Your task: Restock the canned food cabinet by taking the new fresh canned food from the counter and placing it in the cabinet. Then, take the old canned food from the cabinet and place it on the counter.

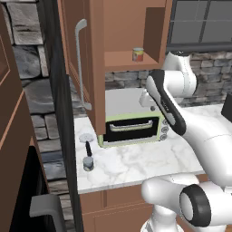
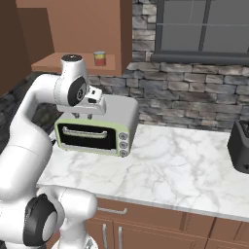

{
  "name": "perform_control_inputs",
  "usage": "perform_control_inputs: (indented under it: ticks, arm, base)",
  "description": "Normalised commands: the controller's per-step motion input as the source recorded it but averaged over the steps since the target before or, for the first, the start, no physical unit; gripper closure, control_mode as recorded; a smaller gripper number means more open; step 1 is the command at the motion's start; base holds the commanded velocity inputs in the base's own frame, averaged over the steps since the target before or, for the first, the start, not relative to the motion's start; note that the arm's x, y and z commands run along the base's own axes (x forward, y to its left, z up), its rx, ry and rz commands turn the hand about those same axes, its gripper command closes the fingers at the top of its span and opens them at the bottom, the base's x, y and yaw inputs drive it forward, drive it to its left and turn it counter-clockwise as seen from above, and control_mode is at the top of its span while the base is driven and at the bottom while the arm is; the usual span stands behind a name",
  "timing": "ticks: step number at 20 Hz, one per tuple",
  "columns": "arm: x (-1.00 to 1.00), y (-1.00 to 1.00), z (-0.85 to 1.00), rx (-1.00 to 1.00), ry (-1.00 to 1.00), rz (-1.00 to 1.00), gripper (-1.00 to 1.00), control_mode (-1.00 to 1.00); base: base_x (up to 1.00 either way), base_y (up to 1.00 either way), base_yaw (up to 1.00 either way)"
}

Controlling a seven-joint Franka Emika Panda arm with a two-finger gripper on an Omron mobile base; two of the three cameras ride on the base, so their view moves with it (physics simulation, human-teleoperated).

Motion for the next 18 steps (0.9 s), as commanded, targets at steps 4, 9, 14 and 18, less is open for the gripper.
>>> perform_control_inputs:
  ticks: [4,9,14,18]
  arm:
    - [-0.19,0.02,-0.13,0.00,0.00,0.00,-1.00,-1.00]
    - [-0.47,0.16,-0.56,0.00,0.00,0.06,-1.00,-1.00]
    - [-0.47,0.22,-0.76,0.00,-0.05,0.14,-1.00,-1.00]
    - [-0.31,0.39,-0.78,0.02,-0.10,0.18,-1.00,-1.00]
  base:
    - [0.00,0.00,0.00]
    - [0.00,0.00,0.00]
    - [0.00,0.00,0.00]
    - [0.00,0.00,0.00]
